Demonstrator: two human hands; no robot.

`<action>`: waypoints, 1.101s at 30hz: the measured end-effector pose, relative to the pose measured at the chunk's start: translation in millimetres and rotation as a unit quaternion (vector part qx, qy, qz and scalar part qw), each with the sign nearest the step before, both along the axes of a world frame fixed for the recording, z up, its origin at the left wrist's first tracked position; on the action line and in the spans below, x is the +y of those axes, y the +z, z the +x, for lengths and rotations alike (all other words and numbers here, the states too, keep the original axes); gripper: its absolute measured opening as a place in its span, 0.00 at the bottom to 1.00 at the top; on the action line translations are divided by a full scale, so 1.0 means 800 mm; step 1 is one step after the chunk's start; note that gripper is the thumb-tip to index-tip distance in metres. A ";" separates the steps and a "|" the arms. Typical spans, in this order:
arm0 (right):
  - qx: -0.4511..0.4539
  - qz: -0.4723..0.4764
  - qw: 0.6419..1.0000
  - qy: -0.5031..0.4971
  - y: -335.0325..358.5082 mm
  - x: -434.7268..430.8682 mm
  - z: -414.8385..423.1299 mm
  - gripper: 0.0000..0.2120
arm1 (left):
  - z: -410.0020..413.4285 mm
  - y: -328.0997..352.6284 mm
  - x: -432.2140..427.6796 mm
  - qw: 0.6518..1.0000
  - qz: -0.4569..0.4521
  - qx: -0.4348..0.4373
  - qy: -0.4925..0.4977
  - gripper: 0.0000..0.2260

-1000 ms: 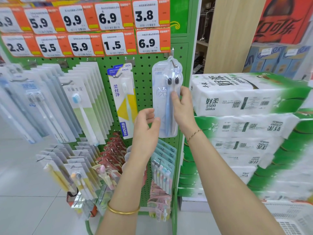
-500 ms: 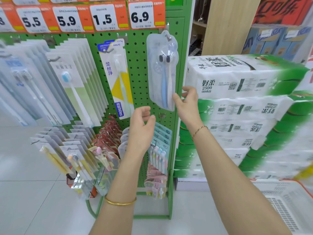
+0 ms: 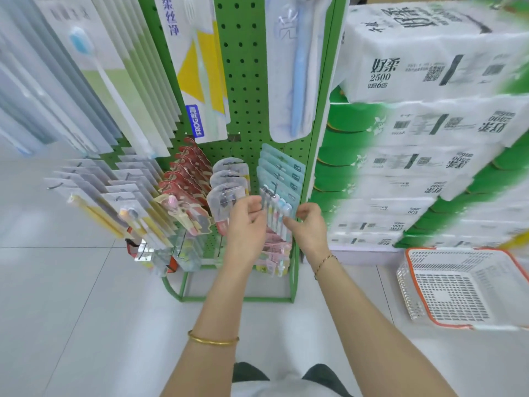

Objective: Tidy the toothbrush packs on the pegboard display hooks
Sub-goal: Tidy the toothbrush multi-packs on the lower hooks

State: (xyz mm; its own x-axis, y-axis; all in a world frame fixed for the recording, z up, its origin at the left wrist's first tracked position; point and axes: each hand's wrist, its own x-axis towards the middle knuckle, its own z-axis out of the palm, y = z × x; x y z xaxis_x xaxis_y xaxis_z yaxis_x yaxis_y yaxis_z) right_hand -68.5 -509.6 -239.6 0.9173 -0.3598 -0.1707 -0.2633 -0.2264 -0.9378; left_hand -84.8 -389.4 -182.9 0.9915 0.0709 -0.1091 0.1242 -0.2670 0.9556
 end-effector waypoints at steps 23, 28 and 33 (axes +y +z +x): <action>-0.066 0.129 0.986 0.078 -0.016 -0.015 -0.034 0.06 | -0.021 -0.016 0.030 0.999 -0.020 0.014 0.044 0.11; -0.074 0.158 0.981 0.089 -0.006 -0.023 -0.042 0.07 | -0.024 -0.020 0.028 0.998 -0.008 0.001 0.058 0.11; -0.104 0.196 0.973 0.066 0.022 -0.027 -0.052 0.10 | -0.031 -0.011 0.018 0.999 -0.035 0.006 -0.013 0.07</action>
State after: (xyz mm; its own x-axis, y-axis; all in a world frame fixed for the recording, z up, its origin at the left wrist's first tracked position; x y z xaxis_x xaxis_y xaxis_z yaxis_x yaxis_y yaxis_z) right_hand -109.9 -531.0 -222.4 0.9805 -0.1811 -0.0759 -0.0507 0.1399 -0.9889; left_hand -109.2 -375.2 -191.8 0.9915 0.0369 -0.1250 0.1299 -0.2026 0.9706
